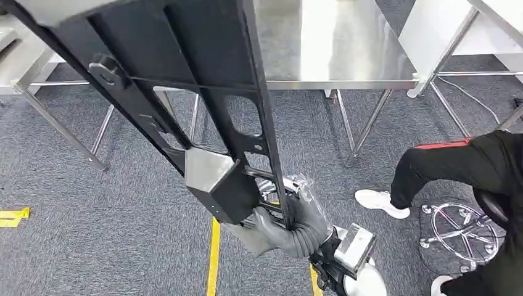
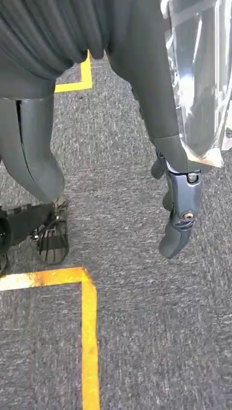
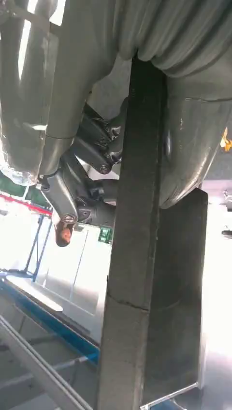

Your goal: Take the parts from the cabinet and place them on the table.

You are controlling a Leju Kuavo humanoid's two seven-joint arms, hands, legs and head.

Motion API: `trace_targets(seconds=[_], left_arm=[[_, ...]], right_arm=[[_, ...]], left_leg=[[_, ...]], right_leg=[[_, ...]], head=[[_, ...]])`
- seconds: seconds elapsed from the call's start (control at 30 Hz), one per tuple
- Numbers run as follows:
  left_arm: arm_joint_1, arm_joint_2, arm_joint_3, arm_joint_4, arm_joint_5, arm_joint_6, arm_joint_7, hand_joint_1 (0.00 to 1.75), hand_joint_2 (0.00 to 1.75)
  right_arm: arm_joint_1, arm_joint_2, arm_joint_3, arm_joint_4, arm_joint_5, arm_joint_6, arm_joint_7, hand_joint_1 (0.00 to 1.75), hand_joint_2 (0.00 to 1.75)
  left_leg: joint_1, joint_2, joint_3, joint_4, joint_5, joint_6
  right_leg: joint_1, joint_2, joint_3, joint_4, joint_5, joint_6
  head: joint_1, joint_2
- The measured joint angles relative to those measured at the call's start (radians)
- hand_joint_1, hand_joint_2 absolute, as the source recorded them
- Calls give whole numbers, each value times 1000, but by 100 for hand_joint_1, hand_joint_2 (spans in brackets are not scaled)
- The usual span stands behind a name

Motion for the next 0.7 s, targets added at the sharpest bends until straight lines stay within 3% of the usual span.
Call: trace_targets(seconds=[0.03,0.1,0.13,0.17,0.2,0.27,0.3,0.33,0.37,0.43,0.47,0.5,0.57,0.6,0.63,0.67,0.7], left_arm=[[1,-1,0,0,0,1,0,0,175],[1,-3,0,0,0,0,0,0,175],[1,-3,0,0,0,1,0,0,175],[0,-3,0,0,1,1,0,0,175],[-2,-3,0,0,2,1,0,0,175],[-2,-3,0,0,2,1,0,0,175],[-1,-5,0,0,2,1,0,0,175],[-1,-5,0,0,2,1,0,0,175],[-1,-5,1,0,2,1,0,0,175],[-1,-5,1,0,2,1,0,0,175],[-1,-2,1,0,2,1,0,0,175],[-2,-1,1,0,2,1,0,0,175],[-2,-1,2,0,2,1,0,0,175],[-2,0,3,0,3,1,0,0,175],[-2,0,3,0,3,1,0,0,175],[0,-2,3,0,3,1,0,0,175],[-2,-2,3,0,3,1,0,0,175]], right_arm=[[0,0,-1,0,0,0,0,175,175],[-1,1,-2,0,-1,0,0,175,175],[-1,2,-3,0,-1,0,0,175,175],[-1,4,-4,0,-1,0,0,175,175],[-1,6,-5,0,-1,0,-1,175,175],[0,5,-5,0,-1,0,-1,175,175],[0,5,-6,0,-1,0,-1,175,175],[0,6,-6,0,-1,0,-1,175,175],[0,6,-6,0,-1,0,-1,175,175],[0,7,-6,0,-1,0,-1,175,175],[0,8,-7,0,-1,0,-1,175,175],[-1,9,-7,0,-1,0,-1,175,175],[0,11,-7,0,-1,0,-1,175,175],[2,11,-7,0,0,0,0,175,175],[0,11,-7,0,0,0,-1,175,175],[0,11,-8,0,0,0,0,175,175],[-4,10,-8,0,0,0,-2,175,175]], left_leg=[[1,0,0,-5,0,-2],[5,1,4,-7,-3,-7],[10,5,5,0,-12,-12],[9,21,-5,27,-24,-14],[9,30,-36,88,-52,-17],[9,36,-135,260,-118,-21],[9,37,-180,323,-129,-20],[9,37,-200,335,-113,-16],[8,37,-193,297,-72,-9],[1,38,-118,119,40,13],[-8,44,-85,43,66,30],[-15,51,-74,36,45,35],[-25,47,-77,23,43,40],[-27,44,-71,11,42,43],[-22,39,-47,1,44,50],[-16,39,-25,-17,46,48],[-13,37,-12,-26,45,52]], right_leg=[[4,-1,-2,10,-2,-17],[7,0,-5,13,-8,-34],[-1,0,3,11,-10,-44],[0,-1,10,11,-14,-50],[2,-3,15,11,-19,-58],[9,-8,23,11,-27,-68],[13,-8,26,11,-31,-73],[15,-8,31,11,-36,-75],[17,-8,38,11,-42,-74],[21,-8,61,10,-56,-73],[18,-8,59,8,-63,-72],[30,-9,67,7,-69,-64],[19,-10,73,-2,-67,-53],[20,-12,78,11,-52,-36],[23,-14,89,5,-52,-34],[20,-14,86,16,-66,-35],[23,-12,70,56,-79,-39]], head=[[-3,0],[-3,0],[-4,0],[-3,0],[-4,0],[-5,0],[-5,0],[-5,0],[-5,0],[-5,0],[-4,0],[-3,0],[-5,0],[-6,0],[-5,0],[-3,0],[-2,-1]])
